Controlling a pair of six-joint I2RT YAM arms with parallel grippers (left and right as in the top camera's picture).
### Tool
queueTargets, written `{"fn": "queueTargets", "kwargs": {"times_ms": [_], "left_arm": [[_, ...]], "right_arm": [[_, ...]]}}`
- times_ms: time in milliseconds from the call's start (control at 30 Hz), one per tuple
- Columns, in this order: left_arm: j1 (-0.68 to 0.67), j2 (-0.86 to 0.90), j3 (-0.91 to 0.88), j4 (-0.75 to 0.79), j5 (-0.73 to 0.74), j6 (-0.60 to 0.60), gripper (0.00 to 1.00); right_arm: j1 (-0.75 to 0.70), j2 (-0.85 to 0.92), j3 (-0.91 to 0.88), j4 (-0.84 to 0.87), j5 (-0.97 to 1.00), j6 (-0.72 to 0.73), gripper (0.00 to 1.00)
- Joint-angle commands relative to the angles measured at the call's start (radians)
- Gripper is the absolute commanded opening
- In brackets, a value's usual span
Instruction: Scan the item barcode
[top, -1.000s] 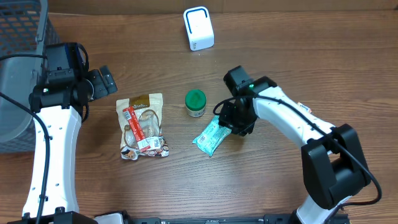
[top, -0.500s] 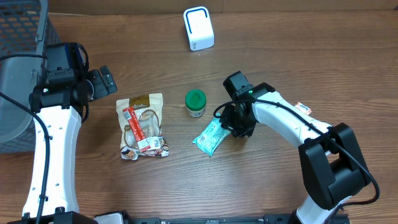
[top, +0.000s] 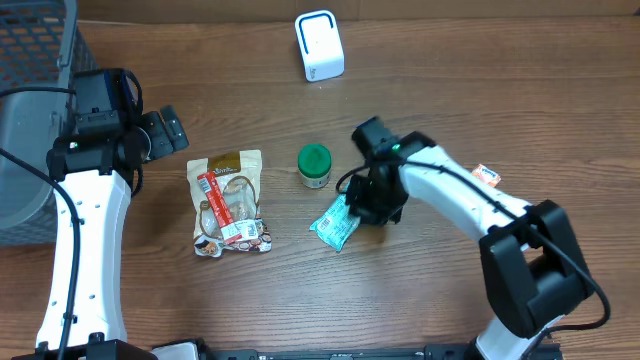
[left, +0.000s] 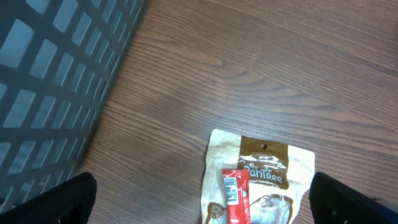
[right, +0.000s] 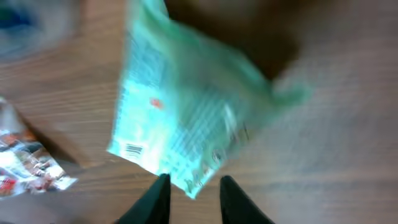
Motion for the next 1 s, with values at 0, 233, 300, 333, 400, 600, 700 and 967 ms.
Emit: {"fn": "queueTargets", "kwargs": {"times_ms": [0, 233, 300, 333, 400, 600, 700, 967], "left_arm": [[0.003, -0.005, 0.016, 0.002, -0.005, 0.016, 1.0], [0.003, -0.005, 0.016, 0.002, -0.005, 0.016, 1.0], [0.003, -0.005, 0.016, 0.002, -0.005, 0.016, 1.0], [0.003, -0.005, 0.016, 0.002, -0.005, 0.016, 1.0], [0.003, -0.005, 0.016, 0.002, -0.005, 0.016, 1.0], [0.003, -0.005, 0.016, 0.002, -0.005, 0.016, 1.0], [0.003, -0.005, 0.016, 0.002, -0.005, 0.016, 1.0], [0.003, -0.005, 0.016, 0.002, -0.005, 0.016, 1.0]], "right_arm": [[-0.076, -0.01, 0.045, 0.008, 0.011, -0.233, 0.3], [-0.102, -0.008, 0.027, 0.021, 0.042, -0.492, 0.57], [-0.096, -0.006, 0.02, 0.022, 0.042, -0.536, 0.57], [-0.093, -0.006, 0.016, 0.025, 0.043, -0.546, 0.58], [-0.092, -0.006, 0.01, 0.036, 0.043, -0.561, 0.59], [-0.092, -0.006, -0.02, 0.093, 0.046, -0.561, 0.56], [-0.092, -0.006, -0.045, 0.116, 0.046, -0.561, 0.53], [-0.092, -0.006, -0.168, 0.249, 0.045, -0.56, 0.5]]}}
